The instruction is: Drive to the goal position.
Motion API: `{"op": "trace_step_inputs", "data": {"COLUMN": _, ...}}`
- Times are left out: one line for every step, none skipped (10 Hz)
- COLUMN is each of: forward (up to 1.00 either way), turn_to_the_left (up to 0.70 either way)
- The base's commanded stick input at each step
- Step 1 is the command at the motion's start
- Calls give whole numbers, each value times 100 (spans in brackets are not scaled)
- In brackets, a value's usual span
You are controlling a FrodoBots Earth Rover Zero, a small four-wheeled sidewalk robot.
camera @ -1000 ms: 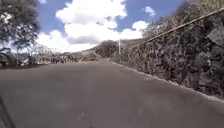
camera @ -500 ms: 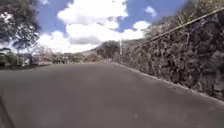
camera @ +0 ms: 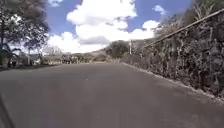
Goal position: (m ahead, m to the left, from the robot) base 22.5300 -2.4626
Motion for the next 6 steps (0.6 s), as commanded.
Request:
{"op": "trace_step_inputs", "data": {"forward": 70, "turn_to_the_left": 0}}
{"op": "trace_step_inputs", "data": {"forward": 70, "turn_to_the_left": 0}}
{"op": "trace_step_inputs", "data": {"forward": 70, "turn_to_the_left": 0}}
{"op": "trace_step_inputs", "data": {"forward": 70, "turn_to_the_left": 0}}
{"op": "trace_step_inputs", "data": {"forward": 70, "turn_to_the_left": 0}}
{"op": "trace_step_inputs", "data": {"forward": 70, "turn_to_the_left": 0}}
